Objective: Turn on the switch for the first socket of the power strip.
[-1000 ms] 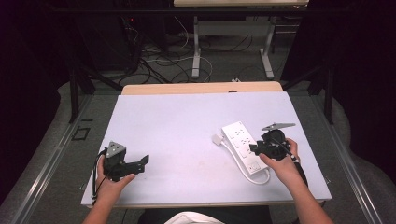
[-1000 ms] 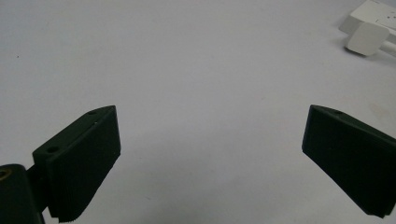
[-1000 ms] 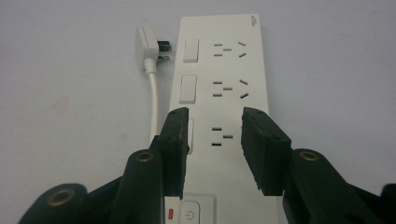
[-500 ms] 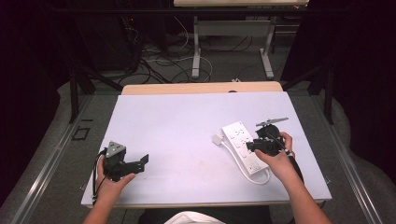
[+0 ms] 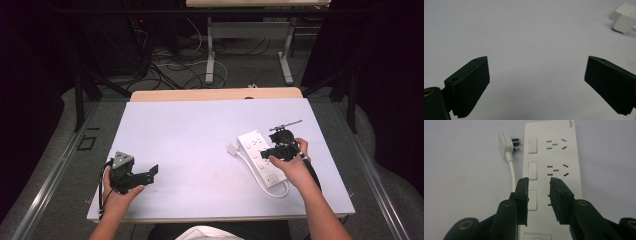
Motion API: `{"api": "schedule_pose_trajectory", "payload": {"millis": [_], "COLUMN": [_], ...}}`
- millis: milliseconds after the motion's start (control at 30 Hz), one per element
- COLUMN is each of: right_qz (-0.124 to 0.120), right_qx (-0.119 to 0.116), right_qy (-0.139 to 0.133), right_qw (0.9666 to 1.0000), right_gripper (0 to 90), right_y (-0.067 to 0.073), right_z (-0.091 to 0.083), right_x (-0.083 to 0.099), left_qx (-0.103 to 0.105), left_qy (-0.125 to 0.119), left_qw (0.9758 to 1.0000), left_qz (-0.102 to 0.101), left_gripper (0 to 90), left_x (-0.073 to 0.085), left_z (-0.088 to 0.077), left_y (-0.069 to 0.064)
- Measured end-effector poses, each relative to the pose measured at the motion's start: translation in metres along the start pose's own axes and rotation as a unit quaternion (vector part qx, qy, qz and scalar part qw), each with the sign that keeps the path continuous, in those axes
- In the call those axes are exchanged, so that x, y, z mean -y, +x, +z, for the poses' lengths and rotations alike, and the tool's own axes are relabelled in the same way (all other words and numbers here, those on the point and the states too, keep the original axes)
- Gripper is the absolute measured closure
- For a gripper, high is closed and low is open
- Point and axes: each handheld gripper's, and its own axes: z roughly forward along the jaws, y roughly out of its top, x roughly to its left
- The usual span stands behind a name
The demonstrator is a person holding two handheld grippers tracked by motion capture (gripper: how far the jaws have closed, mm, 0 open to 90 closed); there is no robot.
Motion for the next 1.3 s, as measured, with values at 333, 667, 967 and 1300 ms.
{"api": "schedule_pose_trajectory", "payload": {"millis": [333, 667, 967, 1300], "right_qz": [0.003, 0.023, 0.037, 0.038], "right_qx": [0.006, 0.009, 0.006, 0.004], "right_qy": [0.017, 0.039, 0.066, 0.091], "right_qw": [0.9998, 0.9989, 0.9971, 0.9951], "right_gripper": [72.7, 75.8, 80.5, 83.6], "right_y": [0.000, 0.001, -0.001, 0.000], "right_z": [0.009, 0.020, 0.027, 0.028], "right_x": [-0.004, 0.000, 0.002, 0.004], "left_qx": [-0.001, -0.001, -0.002, -0.003], "left_qy": [0.002, -0.008, -0.005, -0.004], "left_qw": [1.0000, 1.0000, 1.0000, 1.0000], "left_qz": [0.002, 0.003, 0.002, 0.001], "left_gripper": [6.1, 6.1, 6.4, 7.0], "left_x": [0.000, -0.001, -0.001, -0.001], "left_z": [-0.001, -0.001, -0.001, -0.001], "left_y": [0.002, 0.000, 0.002, 0.003]}}
